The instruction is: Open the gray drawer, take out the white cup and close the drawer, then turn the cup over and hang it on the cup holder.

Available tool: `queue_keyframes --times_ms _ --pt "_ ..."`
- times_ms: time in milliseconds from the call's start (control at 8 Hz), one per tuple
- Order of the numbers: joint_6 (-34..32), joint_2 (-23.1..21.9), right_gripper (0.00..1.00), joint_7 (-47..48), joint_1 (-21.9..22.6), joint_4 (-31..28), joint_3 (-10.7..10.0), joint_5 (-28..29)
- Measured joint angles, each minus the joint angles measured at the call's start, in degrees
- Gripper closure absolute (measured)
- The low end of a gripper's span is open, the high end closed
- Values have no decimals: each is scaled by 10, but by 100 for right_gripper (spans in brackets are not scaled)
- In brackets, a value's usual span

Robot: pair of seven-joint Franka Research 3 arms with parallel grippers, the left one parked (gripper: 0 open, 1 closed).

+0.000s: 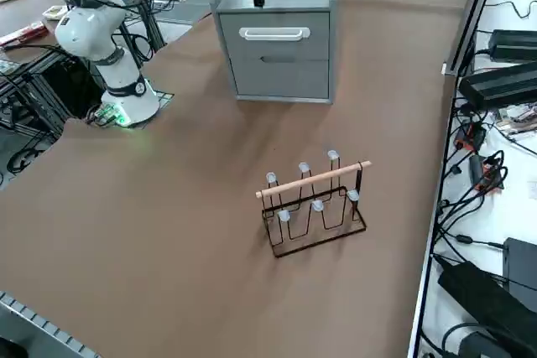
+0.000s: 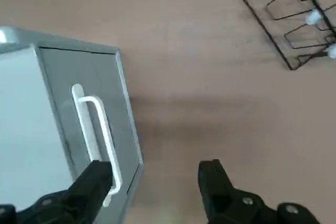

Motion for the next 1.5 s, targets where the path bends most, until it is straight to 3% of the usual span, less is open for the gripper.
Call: queue_keyframes --times_ms 875,1500 --pt "176 1 0 -88 0 -159 -1 116" --pt "199 16 0 -180 -1 -194 -2 187"
